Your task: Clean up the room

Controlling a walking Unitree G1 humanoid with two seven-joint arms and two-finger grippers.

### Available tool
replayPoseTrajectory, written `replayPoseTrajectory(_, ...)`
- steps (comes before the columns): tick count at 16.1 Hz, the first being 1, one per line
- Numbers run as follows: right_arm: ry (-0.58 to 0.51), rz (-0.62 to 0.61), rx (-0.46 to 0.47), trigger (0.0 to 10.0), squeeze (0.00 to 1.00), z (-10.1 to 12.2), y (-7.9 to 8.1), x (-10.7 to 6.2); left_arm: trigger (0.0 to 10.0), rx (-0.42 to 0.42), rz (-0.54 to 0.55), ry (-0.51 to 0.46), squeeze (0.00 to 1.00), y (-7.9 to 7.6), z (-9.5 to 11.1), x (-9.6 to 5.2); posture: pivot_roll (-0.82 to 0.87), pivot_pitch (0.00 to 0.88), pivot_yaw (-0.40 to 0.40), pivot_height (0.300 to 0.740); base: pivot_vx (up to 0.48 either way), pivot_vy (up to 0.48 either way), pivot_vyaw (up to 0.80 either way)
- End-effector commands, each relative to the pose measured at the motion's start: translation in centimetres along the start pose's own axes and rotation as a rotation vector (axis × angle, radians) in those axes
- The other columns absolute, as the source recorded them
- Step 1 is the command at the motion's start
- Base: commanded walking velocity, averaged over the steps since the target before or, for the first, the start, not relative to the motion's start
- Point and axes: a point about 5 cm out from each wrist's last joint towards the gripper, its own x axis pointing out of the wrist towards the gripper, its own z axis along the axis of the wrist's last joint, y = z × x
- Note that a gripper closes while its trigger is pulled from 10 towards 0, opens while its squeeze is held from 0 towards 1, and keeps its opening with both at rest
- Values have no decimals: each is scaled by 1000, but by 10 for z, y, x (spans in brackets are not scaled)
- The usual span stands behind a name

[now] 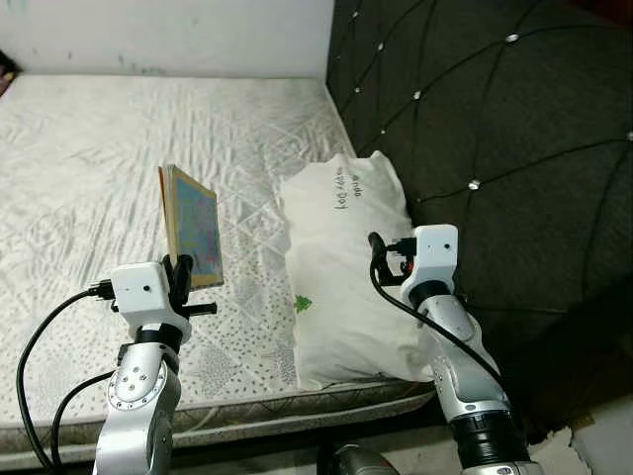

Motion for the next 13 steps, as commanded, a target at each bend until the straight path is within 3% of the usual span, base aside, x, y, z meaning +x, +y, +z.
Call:
replayPoseTrajectory(1,2,2,7,10000,0,0,-1,-2,10000,2,-20,-49,0,-4,11,2,102,49,-46,740,0,0,0)
replayPoseTrajectory(3,4,2,10,10000,0,0,-1,-1,10000,2,-25,-50,0,-7,12,4,99,52,-42,740,0,0,0)
replayPoseTrajectory(11,6,10,6,10000,0,0,-1,-1,10000,0,-29,-53,0,-9,13,6,98,53,-45,647,0,0,0)
replayPoseTrajectory(13,12,11,3,10000,0,-1,-1,0,10000,4,-25,-57,0,-9,14,8,97,66,-48,647,0,0,0)
